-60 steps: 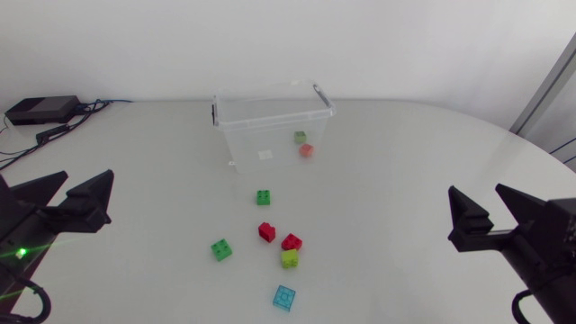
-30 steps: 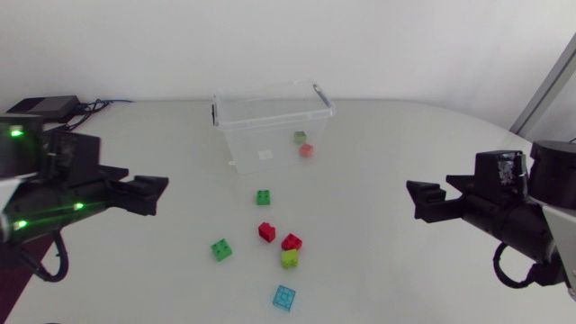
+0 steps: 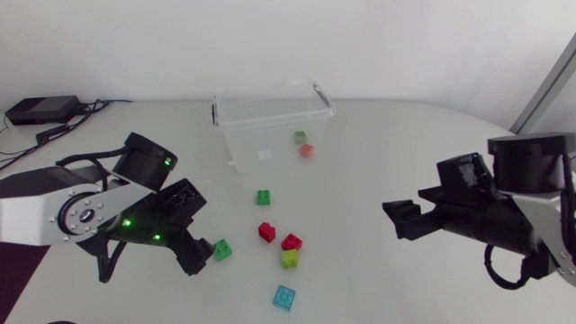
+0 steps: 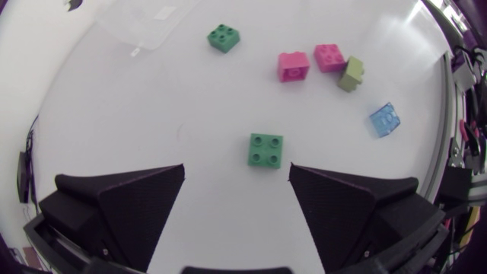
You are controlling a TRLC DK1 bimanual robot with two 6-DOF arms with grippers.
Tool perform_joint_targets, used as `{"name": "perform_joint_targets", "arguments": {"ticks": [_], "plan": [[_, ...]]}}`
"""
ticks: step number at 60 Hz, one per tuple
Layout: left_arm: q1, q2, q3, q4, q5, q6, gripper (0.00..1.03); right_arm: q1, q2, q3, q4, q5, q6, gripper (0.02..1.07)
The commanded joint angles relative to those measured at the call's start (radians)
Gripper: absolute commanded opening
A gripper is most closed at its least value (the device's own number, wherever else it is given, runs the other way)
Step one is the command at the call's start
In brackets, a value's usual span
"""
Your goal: Pick up the duplo bricks and place them in the container
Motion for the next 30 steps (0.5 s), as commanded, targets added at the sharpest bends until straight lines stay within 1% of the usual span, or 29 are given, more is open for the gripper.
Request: {"name": "perform_joint_targets", "arguments": {"ticks": [1,8,15,23,30], "plan": [[-0.017,0.033,0.031,-0.01,0.034,0.073,0.96,0.053,0.055,0.04,-0.042,0.034,-0.083,1.02],[0.016,0.098,0.051,-0.007,0.081,0.139,0.96,0.109,0.109,0.072,-0.091,0.039,-0.155,1.02],[0.042,0.119,0.054,-0.001,0.098,0.193,0.96,0.187,0.158,0.115,-0.164,0.117,-0.242,1.02],[0.04,0.131,0.052,0.011,0.098,0.216,0.94,0.211,0.216,0.11,-0.124,0.115,-0.259,1.02],[0.034,0.159,0.058,0.022,0.098,0.216,0.93,0.242,0.244,0.121,-0.121,0.111,-0.264,1.02]]}}
